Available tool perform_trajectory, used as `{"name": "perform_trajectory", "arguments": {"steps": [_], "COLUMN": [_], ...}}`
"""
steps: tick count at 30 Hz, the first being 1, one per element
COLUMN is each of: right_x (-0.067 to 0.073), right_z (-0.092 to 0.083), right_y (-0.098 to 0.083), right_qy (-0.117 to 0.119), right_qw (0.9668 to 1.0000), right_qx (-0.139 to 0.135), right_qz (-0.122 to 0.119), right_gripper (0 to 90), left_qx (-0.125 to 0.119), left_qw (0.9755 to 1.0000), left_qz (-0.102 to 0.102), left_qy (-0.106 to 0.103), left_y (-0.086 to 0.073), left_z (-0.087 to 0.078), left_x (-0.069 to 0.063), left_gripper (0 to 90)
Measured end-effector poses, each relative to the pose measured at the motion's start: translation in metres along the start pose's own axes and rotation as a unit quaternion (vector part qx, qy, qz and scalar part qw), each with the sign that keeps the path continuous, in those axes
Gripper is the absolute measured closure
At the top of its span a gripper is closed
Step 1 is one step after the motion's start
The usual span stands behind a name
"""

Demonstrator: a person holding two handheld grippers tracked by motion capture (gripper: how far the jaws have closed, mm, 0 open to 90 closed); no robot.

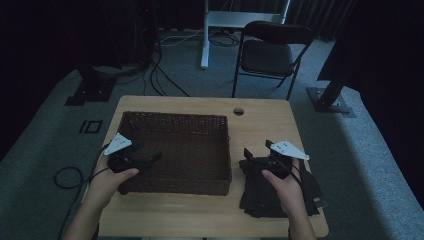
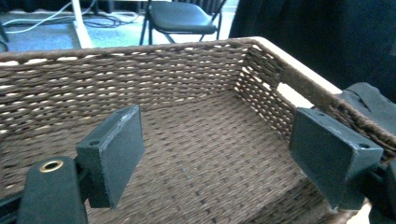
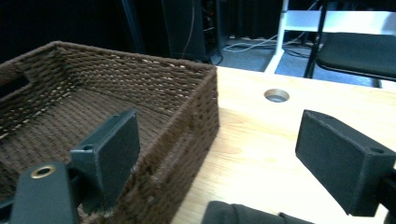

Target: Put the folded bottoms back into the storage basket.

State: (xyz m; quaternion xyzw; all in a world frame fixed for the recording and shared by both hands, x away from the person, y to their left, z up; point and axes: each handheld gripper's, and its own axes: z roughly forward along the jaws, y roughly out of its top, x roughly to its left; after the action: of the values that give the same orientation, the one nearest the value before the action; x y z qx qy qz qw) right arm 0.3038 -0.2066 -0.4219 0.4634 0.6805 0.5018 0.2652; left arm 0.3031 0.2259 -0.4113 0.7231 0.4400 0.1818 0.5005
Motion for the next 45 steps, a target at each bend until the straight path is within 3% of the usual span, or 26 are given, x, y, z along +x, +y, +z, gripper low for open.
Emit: {"name": "perform_trajectory", "arguments": {"steps": [2,3,13,26,32,43,45], "right_x": [-0.001,-0.004,-0.022,-0.045,-0.052,-0.073,-0.075], "right_z": [-0.001,-0.003,-0.014,-0.026,-0.028,-0.039,-0.040], "right_y": [0.000,0.000,-0.006,-0.018,-0.023,-0.034,-0.035], "right_qy": [-0.003,-0.007,-0.028,-0.056,-0.062,-0.086,-0.087], "right_qw": [1.0000,1.0000,0.9996,0.9984,0.9979,0.9960,0.9959], "right_qx": [-0.002,-0.004,0.001,0.007,0.011,0.020,0.020], "right_qz": [0.001,0.002,0.002,0.008,0.013,0.016,0.016], "right_gripper": [13.3,13.1,13.0,13.1,13.2,13.2,13.1], "left_qx": [0.000,0.001,0.012,0.021,0.022,0.031,0.032], "left_qw": [1.0000,0.9999,0.9992,0.9957,0.9942,0.9875,0.9870], "left_qz": [0.000,0.006,0.021,0.057,0.065,0.083,0.084], "left_qy": [0.000,-0.008,-0.033,-0.070,-0.083,-0.130,-0.133], "left_y": [0.000,0.002,0.006,0.014,0.018,0.021,0.021], "left_z": [0.000,0.006,0.027,0.058,0.063,0.095,0.097], "left_x": [0.000,-0.008,-0.029,-0.072,-0.084,-0.130,-0.133], "left_gripper": [18.7,18.7,18.7,19.1,19.1,19.0,19.0]}}
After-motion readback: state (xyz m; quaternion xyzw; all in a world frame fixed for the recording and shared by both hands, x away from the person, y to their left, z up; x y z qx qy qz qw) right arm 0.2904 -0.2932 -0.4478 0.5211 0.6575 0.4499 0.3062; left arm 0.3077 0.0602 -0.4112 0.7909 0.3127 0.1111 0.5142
